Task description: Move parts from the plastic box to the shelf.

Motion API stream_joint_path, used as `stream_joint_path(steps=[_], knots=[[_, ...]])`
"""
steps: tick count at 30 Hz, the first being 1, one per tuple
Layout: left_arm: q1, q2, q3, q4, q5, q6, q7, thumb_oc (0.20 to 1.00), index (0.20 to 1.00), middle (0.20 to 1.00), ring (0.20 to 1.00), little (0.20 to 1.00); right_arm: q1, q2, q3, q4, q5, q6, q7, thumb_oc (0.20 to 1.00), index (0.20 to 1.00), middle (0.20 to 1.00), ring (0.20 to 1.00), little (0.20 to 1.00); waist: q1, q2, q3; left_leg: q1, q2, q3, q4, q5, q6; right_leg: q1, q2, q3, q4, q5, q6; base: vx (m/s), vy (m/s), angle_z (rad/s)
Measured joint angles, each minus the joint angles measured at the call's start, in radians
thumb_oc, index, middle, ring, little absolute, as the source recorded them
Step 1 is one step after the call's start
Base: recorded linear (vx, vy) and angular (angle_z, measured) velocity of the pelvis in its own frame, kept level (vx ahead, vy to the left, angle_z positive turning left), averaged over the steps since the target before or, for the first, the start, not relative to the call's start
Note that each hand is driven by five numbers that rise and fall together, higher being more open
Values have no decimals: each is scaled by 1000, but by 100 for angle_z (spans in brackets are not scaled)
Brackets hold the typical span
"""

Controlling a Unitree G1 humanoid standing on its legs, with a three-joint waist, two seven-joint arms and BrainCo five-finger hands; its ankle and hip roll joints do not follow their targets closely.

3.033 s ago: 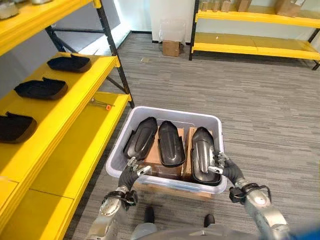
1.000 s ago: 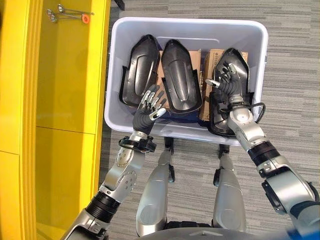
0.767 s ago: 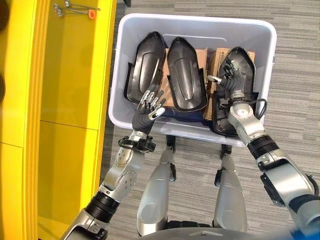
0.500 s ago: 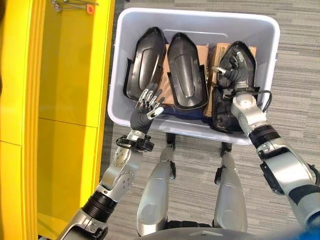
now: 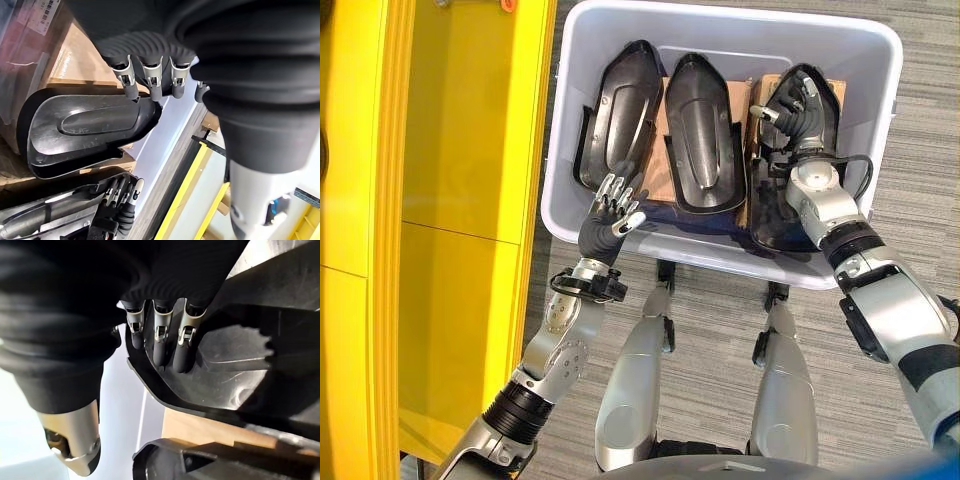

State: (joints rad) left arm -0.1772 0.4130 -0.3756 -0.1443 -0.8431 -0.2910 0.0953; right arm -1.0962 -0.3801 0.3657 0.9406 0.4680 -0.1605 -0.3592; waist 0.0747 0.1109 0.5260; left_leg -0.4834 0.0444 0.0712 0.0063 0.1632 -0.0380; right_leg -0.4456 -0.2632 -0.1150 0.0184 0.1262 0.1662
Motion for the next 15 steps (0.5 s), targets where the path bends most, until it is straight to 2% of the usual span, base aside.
stream_joint_path(steps=[9,15], knots=[[-4,3,-9,0,0,-2,21,1000,1000,1000,1000,1000,-5,54,6,-26,41,-2,3,1000,1000,1000,1000,1000,1,12,0,-9,-7,-8,10,0,0,0,-2,-1,5,0,0,2,6,2],[-5,3,-9,0,-1,-3,23,1000,1000,1000,1000,1000,4,58,40,-150,59,1,1,1000,1000,1000,1000,1000,1,16,1,-11,-7,-9,10,0,0,-6,-3,-2,13,-3,0,0,0,0]])
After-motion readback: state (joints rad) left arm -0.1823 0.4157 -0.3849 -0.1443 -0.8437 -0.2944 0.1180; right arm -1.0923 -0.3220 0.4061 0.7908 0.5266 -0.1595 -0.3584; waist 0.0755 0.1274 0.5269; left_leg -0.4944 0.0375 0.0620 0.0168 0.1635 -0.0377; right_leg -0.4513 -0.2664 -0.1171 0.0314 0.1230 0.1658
